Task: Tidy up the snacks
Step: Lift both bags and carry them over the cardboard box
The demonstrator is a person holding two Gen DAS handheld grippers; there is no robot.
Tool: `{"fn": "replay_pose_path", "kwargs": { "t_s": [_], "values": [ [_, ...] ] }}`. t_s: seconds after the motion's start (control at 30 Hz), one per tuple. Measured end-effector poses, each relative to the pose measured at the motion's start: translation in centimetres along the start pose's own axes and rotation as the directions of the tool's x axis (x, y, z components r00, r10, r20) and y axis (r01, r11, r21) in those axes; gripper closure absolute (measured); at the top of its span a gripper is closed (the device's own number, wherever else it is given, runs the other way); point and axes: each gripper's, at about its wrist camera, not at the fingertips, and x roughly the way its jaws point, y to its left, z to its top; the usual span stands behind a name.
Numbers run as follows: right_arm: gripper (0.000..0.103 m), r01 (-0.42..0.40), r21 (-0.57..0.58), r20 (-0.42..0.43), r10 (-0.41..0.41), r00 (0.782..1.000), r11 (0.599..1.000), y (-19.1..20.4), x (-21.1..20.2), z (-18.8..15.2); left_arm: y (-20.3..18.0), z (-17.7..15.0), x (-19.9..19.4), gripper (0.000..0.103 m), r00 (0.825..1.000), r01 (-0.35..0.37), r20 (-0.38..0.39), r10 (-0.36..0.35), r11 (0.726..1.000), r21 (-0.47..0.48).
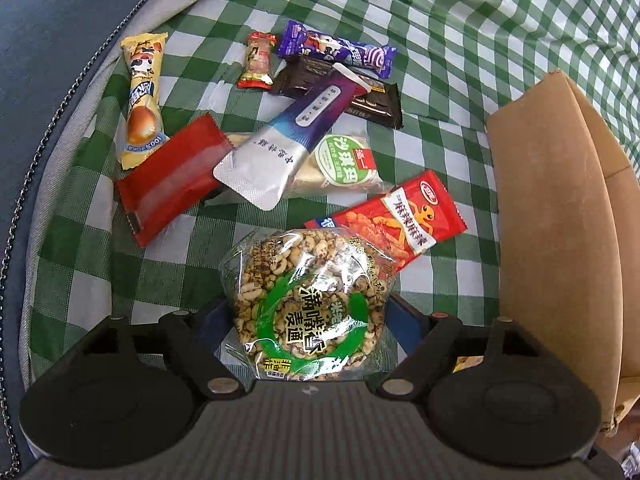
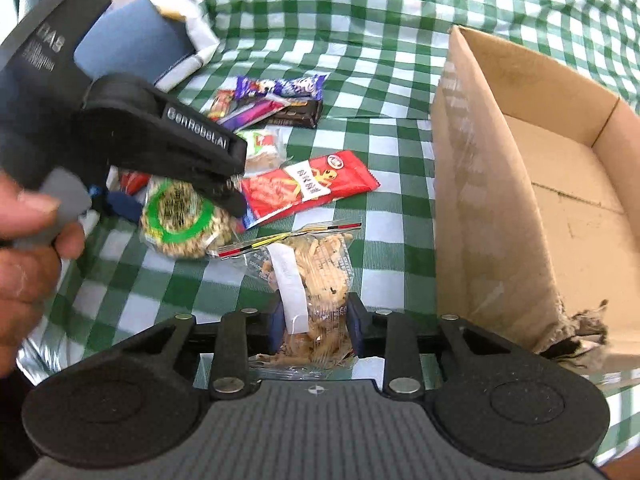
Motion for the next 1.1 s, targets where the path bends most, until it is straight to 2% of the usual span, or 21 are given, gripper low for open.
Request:
{"fn": "replay_pose_path", "kwargs": {
  "t_s": [0.13, 0.33, 0.53, 0.63, 0.8, 0.93, 1.1],
  "values": [
    [0.07, -0.003, -0.047, -0.07, 0.0, 0.998, 0.999, 0.4, 1.0, -0.6, -0.6, -0.3, 0.4, 0.018, 1.0, 0.012, -0.029, -0.011, 0.999, 0.039],
    [0.065, -0.028, 0.01, -0.074, 0.028, 0.997, 1.0, -0.4, 1.4, -1.0, -1.6, -0.8, 1.4, 0.018, 0.998, -0.002, -0.064, 0.009, 0.994, 0.11],
    [0.061, -0.031, 0.002, -0.08, 0.031, 0.996, 1.0, -0.2, 2.0, -1.4, -2.2, -1.3, 1.9, 0.016, 0.996, -0.018, -0.085, 0.033, 0.986, 0.165],
    [0.062, -0.03, -0.01, -0.076, 0.029, 0.997, 1.0, 0.0, 2.1, -1.4, -2.0, -1.2, 1.8, 0.018, 0.997, -0.015, -0.078, 0.027, 0.987, 0.157],
    [0.07, -0.009, -0.029, -0.023, 0.009, 1.0, 1.0, 0.4, 1.1, -1.1, -1.8, -0.9, 0.6, 0.019, 0.999, 0.029, -0.021, -0.027, 0.99, 0.137],
    [0.071, -0.001, -0.048, 0.055, 0.004, 0.998, 0.999, 0.1, -1.0, -1.0, -1.7, -0.7, -0.8, 0.019, 0.996, 0.073, 0.044, -0.079, 0.99, 0.121],
    [0.072, 0.02, -0.057, 0.14, -0.011, 0.99, 0.998, -0.7, -3.1, -1.1, -1.6, -0.8, -3.1, 0.019, 0.977, 0.149, 0.144, -0.16, 0.985, 0.085]
  ]
}}
